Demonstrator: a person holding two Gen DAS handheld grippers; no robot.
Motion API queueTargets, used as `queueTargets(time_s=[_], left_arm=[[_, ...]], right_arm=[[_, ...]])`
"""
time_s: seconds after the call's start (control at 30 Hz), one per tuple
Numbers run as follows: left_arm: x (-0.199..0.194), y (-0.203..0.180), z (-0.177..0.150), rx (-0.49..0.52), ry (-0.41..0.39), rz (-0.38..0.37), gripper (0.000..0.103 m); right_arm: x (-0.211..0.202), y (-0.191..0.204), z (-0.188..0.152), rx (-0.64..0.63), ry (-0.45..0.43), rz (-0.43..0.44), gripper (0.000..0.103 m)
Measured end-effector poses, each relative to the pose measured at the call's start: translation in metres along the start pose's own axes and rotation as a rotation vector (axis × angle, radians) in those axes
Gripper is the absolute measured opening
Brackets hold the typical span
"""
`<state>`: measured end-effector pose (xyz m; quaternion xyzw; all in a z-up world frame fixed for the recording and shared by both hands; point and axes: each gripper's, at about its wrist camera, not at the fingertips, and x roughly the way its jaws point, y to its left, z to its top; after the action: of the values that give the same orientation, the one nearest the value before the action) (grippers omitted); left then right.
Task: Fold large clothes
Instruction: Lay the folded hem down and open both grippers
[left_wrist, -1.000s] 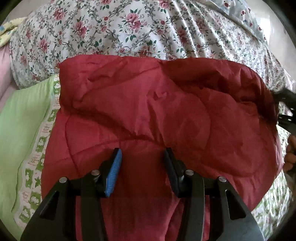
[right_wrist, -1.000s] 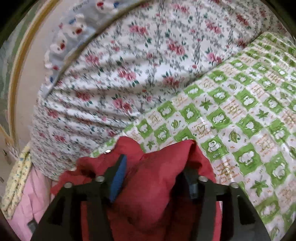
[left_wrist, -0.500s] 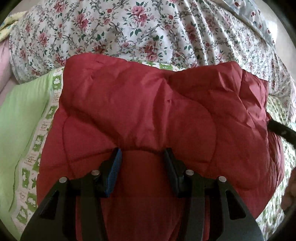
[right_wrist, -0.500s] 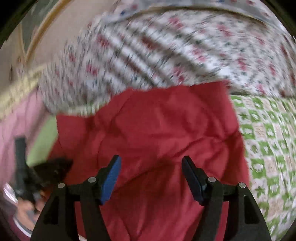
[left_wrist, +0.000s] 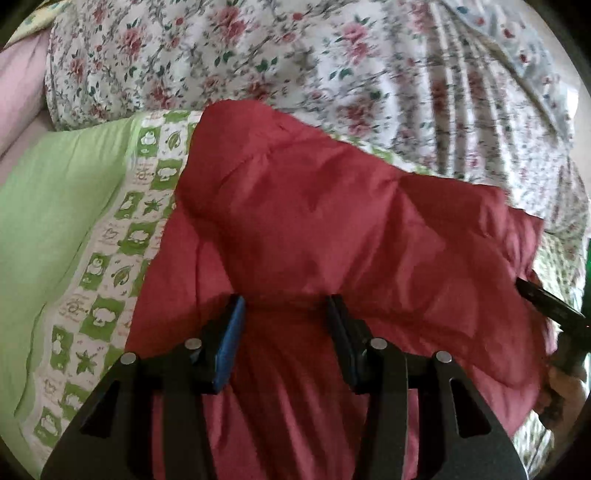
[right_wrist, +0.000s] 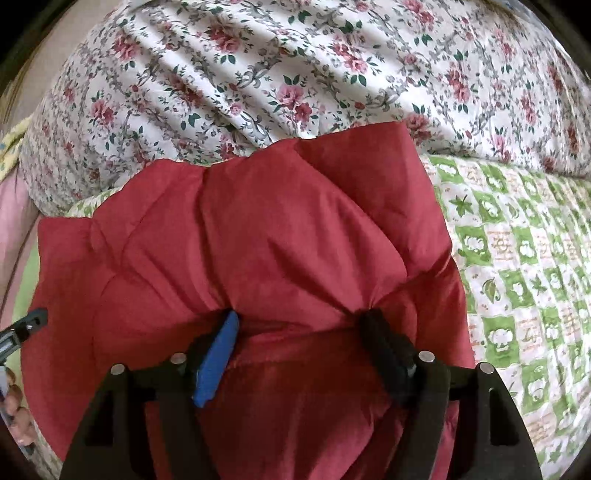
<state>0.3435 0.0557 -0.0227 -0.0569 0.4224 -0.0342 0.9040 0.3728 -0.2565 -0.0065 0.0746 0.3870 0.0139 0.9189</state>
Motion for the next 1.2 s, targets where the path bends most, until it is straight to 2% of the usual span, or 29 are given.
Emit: queueTargets(time_s=[0.07, 0.2, 0.43, 0.6, 0.8, 0.9, 0.97, 1.03, 1.2], left_arm=[[0.013, 0.001, 0.003, -0.009, 0.018, 0.026, 0.046], [0.029, 0.004, 0.009, -0.018, 0.041, 0.033, 0.046], [0.041, 0.003, 0.007, -0.005, 0.04, 0.051, 0.046], [0.036, 0.003, 0.008, -0.004, 0.039, 0.046, 0.046], [0.008, 0.013, 0.001, -0.034, 0.035, -0.013, 0.046], [-0.015, 0.019, -0.004, -0.037, 0.039, -0.033, 0.046], [-0.037, 0.026, -0.01, -0.059, 0.025, -0.059, 0.051], [-0.061, 0.037, -0.023, -0.098, -0.004, -0.094, 0.064], [-0.08, 0.054, -0.051, -0.139, -0.016, -0.078, 0.065]], right_arm=[[0.004, -0.005, 0.001, 0.031, 0.003, 0.026, 0.073], [0.011, -0.017, 0.001, 0.083, 0.006, 0.066, 0.074], [0.019, -0.015, 0.003, 0.087, -0.008, 0.056, 0.075], [0.023, -0.017, 0.004, 0.092, 0.0, 0.063, 0.076], [0.021, -0.016, 0.005, 0.094, 0.013, 0.066, 0.076], [0.002, -0.02, 0.002, 0.143, -0.002, 0.091, 0.075], [-0.023, -0.019, -0.005, 0.151, -0.038, 0.094, 0.075], [-0.052, -0.015, -0.021, 0.142, -0.094, 0.135, 0.075], [-0.091, -0.014, -0.061, 0.13, -0.135, 0.173, 0.077]])
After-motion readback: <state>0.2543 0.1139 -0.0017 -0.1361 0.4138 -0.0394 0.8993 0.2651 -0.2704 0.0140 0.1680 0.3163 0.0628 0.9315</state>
